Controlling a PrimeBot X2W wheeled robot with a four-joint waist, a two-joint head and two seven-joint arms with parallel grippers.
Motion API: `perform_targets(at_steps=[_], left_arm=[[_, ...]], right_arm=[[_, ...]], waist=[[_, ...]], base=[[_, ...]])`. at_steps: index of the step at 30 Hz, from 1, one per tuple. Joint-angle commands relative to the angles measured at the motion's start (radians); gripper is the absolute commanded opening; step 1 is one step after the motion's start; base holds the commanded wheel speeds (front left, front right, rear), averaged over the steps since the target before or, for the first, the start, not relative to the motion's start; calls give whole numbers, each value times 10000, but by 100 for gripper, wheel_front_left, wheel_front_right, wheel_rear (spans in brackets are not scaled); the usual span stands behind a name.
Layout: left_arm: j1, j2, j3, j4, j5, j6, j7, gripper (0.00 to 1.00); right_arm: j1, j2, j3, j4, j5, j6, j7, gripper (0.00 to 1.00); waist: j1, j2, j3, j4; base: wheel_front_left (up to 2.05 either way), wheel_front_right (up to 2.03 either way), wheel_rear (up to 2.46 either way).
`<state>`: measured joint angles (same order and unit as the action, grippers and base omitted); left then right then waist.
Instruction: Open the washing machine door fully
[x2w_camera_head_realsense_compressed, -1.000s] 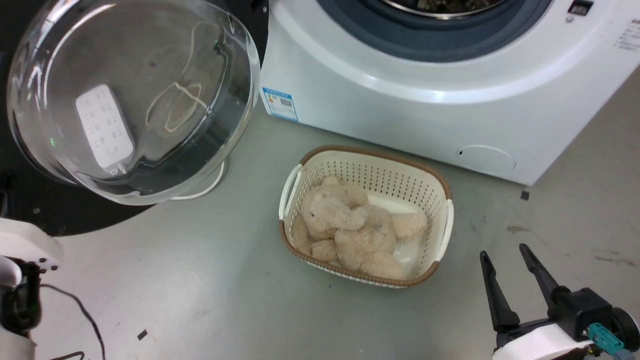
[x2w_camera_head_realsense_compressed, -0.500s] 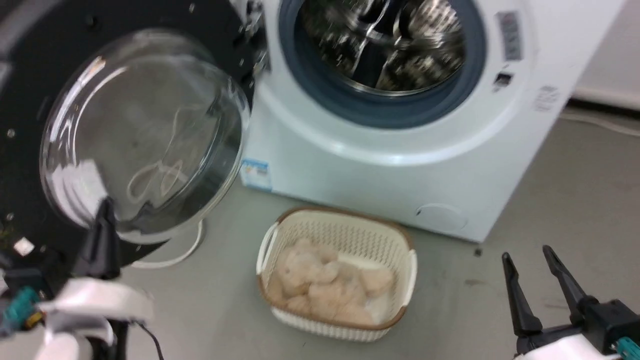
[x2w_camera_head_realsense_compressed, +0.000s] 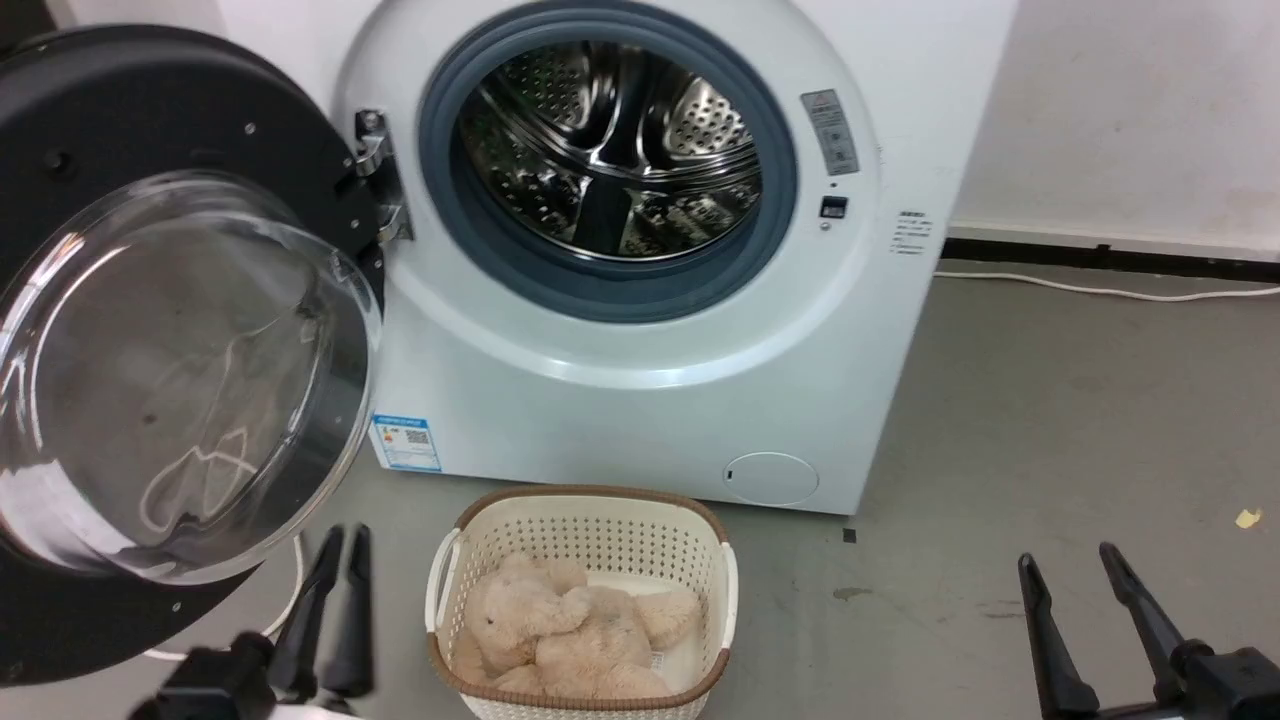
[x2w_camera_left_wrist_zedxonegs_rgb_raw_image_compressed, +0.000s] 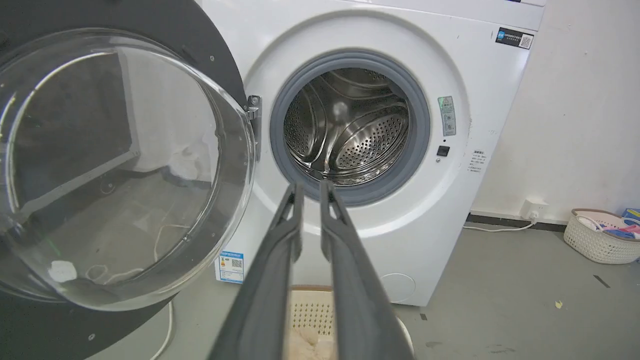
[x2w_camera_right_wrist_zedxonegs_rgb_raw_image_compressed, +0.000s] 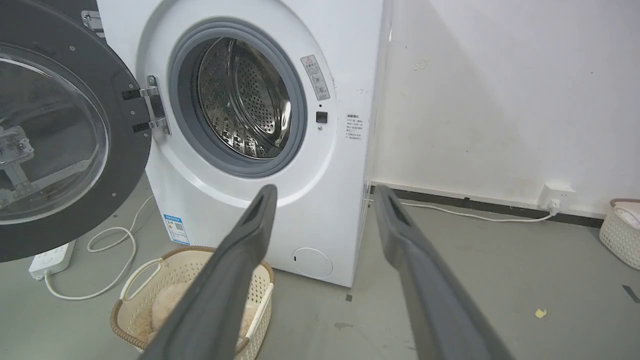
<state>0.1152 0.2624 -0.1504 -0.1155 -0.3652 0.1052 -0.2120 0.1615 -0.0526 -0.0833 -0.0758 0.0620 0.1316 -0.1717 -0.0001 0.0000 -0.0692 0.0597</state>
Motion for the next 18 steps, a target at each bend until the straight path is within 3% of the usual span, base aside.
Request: perform_targets(at_steps=[1, 18], left_arm=[[201, -121, -8, 60, 23, 142, -11, 100], [548, -245, -901, 603, 524, 297, 344, 100]], right_arm=[[170, 23, -23, 10, 11, -9, 38, 100], [201, 23, 147, 456, 120, -9, 2, 100]], waist=[[1, 0, -40, -74], [1, 0, -99, -229]], base=[[0, 0, 0], [0, 0, 0]])
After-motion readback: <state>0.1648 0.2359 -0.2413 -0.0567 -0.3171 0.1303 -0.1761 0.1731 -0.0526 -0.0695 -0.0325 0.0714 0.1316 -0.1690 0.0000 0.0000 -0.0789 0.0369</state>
